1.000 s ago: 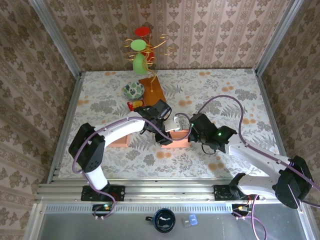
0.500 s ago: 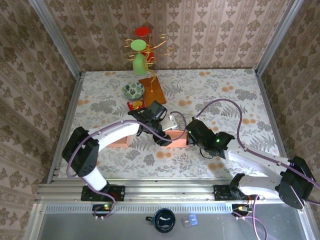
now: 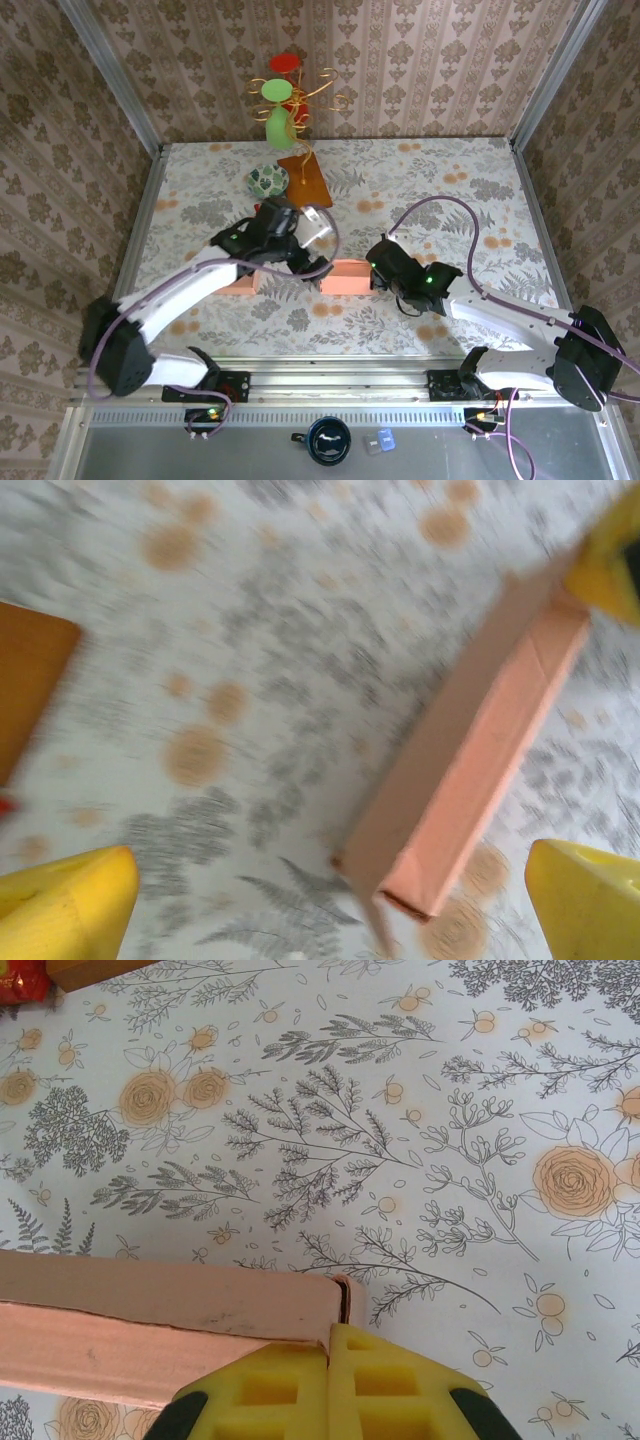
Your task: Fold the paper box
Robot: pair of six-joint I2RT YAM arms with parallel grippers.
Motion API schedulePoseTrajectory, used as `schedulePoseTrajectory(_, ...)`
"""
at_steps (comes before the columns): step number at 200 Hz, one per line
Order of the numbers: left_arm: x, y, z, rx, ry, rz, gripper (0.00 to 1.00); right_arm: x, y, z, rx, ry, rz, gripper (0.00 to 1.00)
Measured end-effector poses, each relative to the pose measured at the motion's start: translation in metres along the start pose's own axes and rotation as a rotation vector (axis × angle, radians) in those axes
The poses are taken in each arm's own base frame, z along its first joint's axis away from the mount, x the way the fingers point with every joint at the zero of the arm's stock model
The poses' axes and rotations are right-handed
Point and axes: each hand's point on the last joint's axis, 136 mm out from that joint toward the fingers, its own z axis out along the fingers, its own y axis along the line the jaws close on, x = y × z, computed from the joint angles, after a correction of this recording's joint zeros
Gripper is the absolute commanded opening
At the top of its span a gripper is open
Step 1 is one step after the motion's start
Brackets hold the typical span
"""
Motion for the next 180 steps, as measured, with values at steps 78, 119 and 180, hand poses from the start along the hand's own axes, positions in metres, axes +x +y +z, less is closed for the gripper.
schedulePoseTrajectory(78,-0.031,0.094,-0.063,-0.221,-0.299,-0.483,0.57,0.0,0.0,0.001,0.006,0.004,0.001,0.0)
schedulePoseTrajectory(119,-0.001,0.041,-0.037,-0.078,-0.077,-0.457,0.6,-0.001,0.001,0.001,0.009,0.008,-0.001,0.0)
schedulePoseTrajectory(180,0.055,-0.011,-0.01,0.025,0.255,-0.326,0.52,-0.002,0.003,0.002,0.015,0.015,-0.005,0.0)
